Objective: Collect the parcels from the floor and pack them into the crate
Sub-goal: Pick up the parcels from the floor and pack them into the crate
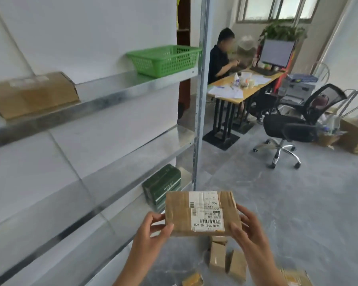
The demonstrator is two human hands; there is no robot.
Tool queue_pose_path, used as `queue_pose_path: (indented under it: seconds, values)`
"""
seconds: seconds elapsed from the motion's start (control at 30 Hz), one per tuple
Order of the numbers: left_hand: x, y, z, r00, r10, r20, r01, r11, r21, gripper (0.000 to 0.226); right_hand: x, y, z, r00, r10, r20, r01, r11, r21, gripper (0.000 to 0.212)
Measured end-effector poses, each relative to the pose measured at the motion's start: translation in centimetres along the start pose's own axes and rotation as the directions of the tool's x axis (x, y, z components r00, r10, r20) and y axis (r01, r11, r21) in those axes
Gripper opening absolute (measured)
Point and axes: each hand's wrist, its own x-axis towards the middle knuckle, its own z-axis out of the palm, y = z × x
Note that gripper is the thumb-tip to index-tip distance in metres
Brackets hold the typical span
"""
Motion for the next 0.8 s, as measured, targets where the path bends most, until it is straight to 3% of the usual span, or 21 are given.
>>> queue_pose_path:
  seconds: [0.23,0.43,0.63,0.8]
  values:
    - [-8.9,6.4,-2.1,0.977,0.034,-0.211,-0.016,0.996,0.088,0.021,-3.4,-5.4,-0.3,0.989,-0.097,0.116,0.099,0.995,-0.016,0.045]
    - [-18.8,7.4,-0.3,0.894,-0.017,-0.448,0.035,0.999,0.032,0.026,-6.7,-6.9,-2.4,0.951,-0.161,0.264,0.182,0.982,-0.059,0.041]
    - [-28.4,8.8,2.2,0.826,0.002,-0.564,-0.005,1.000,-0.004,0.025,-12.7,-9.3,-5.5,0.893,-0.153,0.424,0.143,0.988,0.056,0.037]
    - [-35.6,10.7,2.4,0.773,0.059,-0.631,-0.055,0.998,0.026,0.032,-18.2,-12.8,-6.8,0.828,-0.184,0.529,0.138,0.982,0.126,0.047]
